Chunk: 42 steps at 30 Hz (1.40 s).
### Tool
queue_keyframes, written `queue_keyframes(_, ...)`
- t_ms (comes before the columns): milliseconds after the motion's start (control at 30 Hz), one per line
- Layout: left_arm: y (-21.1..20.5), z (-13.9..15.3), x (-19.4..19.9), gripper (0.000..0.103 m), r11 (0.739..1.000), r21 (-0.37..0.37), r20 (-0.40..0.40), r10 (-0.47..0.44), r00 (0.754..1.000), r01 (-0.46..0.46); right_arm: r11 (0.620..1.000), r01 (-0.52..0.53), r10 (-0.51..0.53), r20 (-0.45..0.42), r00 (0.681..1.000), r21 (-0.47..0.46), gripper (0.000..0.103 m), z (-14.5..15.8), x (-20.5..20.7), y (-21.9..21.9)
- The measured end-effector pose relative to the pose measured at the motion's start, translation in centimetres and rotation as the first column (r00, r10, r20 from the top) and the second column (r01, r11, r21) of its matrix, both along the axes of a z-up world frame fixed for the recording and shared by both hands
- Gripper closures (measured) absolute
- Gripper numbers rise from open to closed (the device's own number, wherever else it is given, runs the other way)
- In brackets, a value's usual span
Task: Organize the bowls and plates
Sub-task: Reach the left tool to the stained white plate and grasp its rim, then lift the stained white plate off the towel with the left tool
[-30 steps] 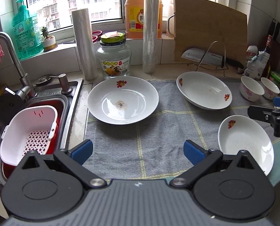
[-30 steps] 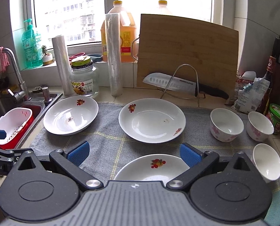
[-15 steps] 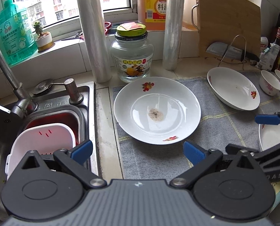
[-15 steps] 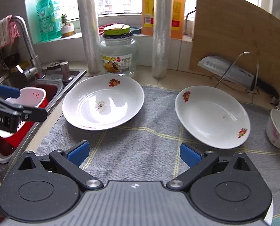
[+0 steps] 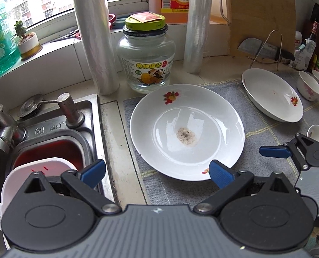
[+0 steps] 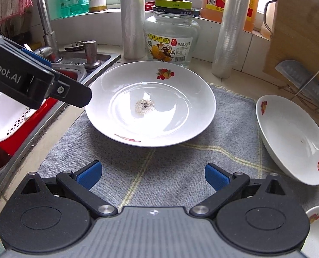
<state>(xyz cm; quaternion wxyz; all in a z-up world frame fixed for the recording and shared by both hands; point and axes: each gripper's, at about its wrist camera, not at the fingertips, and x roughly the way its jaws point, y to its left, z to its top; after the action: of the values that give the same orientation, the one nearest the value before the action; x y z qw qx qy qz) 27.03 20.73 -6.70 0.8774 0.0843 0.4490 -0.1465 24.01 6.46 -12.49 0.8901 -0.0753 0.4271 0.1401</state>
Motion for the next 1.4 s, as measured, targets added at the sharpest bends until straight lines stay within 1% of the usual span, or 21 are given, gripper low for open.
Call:
queue_keyframes(133, -0.2, -0.2, 1.4, 0.001, 0.999, -0.001, -0.018, -0.032, 0.999, 0.032, 1.000, 0.001, -0.001, -0.015, 1.000, -0.011, 0.000, -1.0, 0.7, 0.4)
queue_keyframes(200, -0.4, -0.2, 2.2, 0.001, 0.999, 0.001, -0.015, -0.051, 0.999, 0.051, 1.000, 0.007, -0.007, -0.042, 0.999, -0.014, 0.000, -1.7, 0.9, 0.3)
queue_keyframes(233, -0.5, -0.2, 2.6, 0.001, 0.998, 0.001, -0.016, -0.056, 0.998, 0.056, 1.000, 0.012, -0.012, -0.033, 0.999, 0.005, 0.000, -1.7, 0.8, 0.0)
queue_keyframes(467, -1.5, -0.7, 5.9, 0.002, 0.995, -0.005, -0.021, -0.101, 0.995, 0.100, 1.000, -0.008, 0.008, 0.014, 1.000, 0.014, 0.000, -2.1, -0.1, -0.3)
queue_keyframes(600, -2.5, -1.1, 7.7, 0.002, 0.991, -0.010, -0.029, -0.133, 0.991, 0.133, 1.000, -0.021, 0.021, 0.020, 1.000, 0.016, 0.000, -2.1, -0.1, -0.4)
queue_keyframes(833, -3.6, -3.0, 11.2, 0.004, 0.986, -0.051, -0.088, -0.160, 0.983, 0.156, 0.999, -0.032, 0.031, 0.028, 0.999, 0.019, 0.000, -2.1, 0.6, -0.3)
queue_keyframes(1033, -4.5, -3.7, 12.7, 0.005, 0.981, -0.032, -0.095, -0.196, 0.976, 0.193, 0.999, -0.030, 0.029, 0.044, 0.999, 0.017, 0.000, -2.2, 1.7, -0.4)
queue_keyframes(1067, -4.6, -3.9, 13.0, 0.006, 0.981, -0.029, -0.097, -0.195, 0.976, 0.193, 0.999, -0.028, 0.028, 0.046, 0.999, 0.015, 0.000, -2.2, 1.9, -0.3)
queue_keyframes(1100, -4.5, -4.0, 13.2, 0.010, 0.981, -0.029, -0.100, -0.196, 0.975, 0.194, 0.999, -0.030, 0.029, 0.047, 0.998, 0.013, 0.000, -2.2, 2.1, -0.3)
queue_keyframes(1167, -4.5, -4.2, 13.6, 0.015, 0.979, -0.029, -0.112, -0.203, 0.973, 0.201, 1.000, -0.031, 0.030, 0.054, 0.998, 0.006, 0.000, -2.1, 2.4, -0.1)
queue_keyframes(1400, -4.5, -4.6, 14.5, 0.021, 0.972, -0.040, -0.138, -0.234, 0.962, 0.231, 0.999, -0.050, 0.049, 0.062, 0.997, 0.011, 0.000, -2.3, 3.1, 0.3)
